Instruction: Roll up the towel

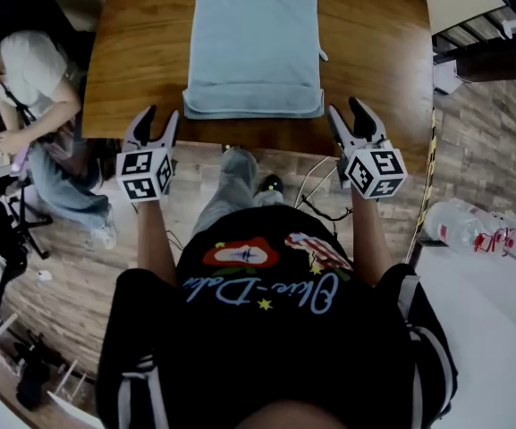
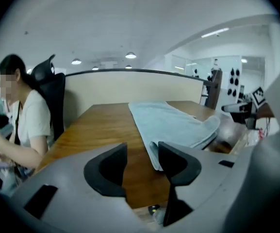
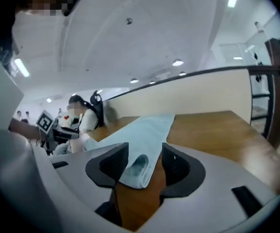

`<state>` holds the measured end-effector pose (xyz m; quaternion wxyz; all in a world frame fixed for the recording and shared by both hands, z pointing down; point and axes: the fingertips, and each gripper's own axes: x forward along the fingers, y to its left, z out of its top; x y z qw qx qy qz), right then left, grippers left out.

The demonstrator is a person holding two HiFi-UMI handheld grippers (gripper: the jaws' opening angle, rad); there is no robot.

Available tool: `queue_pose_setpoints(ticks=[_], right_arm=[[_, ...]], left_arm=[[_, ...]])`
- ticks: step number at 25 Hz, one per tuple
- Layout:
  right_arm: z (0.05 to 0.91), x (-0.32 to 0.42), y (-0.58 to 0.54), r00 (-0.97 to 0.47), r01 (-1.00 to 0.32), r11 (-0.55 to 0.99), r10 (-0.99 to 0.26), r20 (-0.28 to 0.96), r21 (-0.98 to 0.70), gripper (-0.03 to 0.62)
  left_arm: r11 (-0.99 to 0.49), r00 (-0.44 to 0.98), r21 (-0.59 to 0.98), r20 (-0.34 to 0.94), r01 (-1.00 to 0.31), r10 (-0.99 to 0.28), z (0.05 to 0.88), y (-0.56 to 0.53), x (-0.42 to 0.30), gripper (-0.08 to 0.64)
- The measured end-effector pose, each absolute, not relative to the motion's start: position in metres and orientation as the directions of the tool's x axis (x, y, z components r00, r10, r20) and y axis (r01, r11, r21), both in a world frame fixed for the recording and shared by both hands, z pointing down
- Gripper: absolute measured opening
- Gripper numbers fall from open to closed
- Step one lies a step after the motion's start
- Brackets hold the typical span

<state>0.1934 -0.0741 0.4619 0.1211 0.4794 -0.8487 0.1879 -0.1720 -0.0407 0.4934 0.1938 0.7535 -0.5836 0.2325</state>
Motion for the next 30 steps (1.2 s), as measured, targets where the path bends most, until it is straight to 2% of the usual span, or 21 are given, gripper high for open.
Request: queue_pose_setpoints(ticks=[3,6,10,13,16,24,30], right_arm=[[0.444,0.168,-0.071,-0.588,-0.769,0.64,-0.709,0.389,0.002,0.183],[0.442,0.128,-0.062,-0.672,-0.569,0.802,-0.581,0.46,0.182,0.183],[0.465,0.098,-0.039,-0.689,-0.304,0.917,-0.399,0.604,0.259,0.182],[0.486,0.098,-0.035,-0.624,-0.185,0.937,-0.346,0.701,0.297,0.183],[0.508,0.106,-0.037,-0.561,-0.128,0.936,-0.341,0.754,0.328,0.183],[0.54,0.121,-0.042,-0.467,-0.065,0.945,-0.314,0.826,0.322,0.182],[0.553,0.119,-0.046,-0.459,-0.051,0.965,-0.25,0.852,0.256,0.181]], left_arm=[[-0.403,0.208,-0.219,0.59,-0.889,-0.78,0.481,-0.033,-0.153,0.196],[-0.584,0.233,-0.403,0.647,-0.704,-0.726,0.486,-0.028,-0.124,0.196],[-0.718,0.26,-0.452,0.719,-0.529,-0.644,0.507,-0.023,-0.096,0.196],[-0.781,0.251,-0.464,0.768,-0.418,-0.59,0.526,-0.023,-0.091,0.196],[-0.837,0.26,-0.421,0.815,-0.349,-0.518,0.544,-0.022,-0.094,0.197],[-0.892,0.252,-0.384,0.862,-0.239,-0.439,0.563,-0.025,-0.091,0.196],[-0.931,0.295,-0.289,0.891,-0.221,-0.346,0.564,-0.027,-0.095,0.193]])
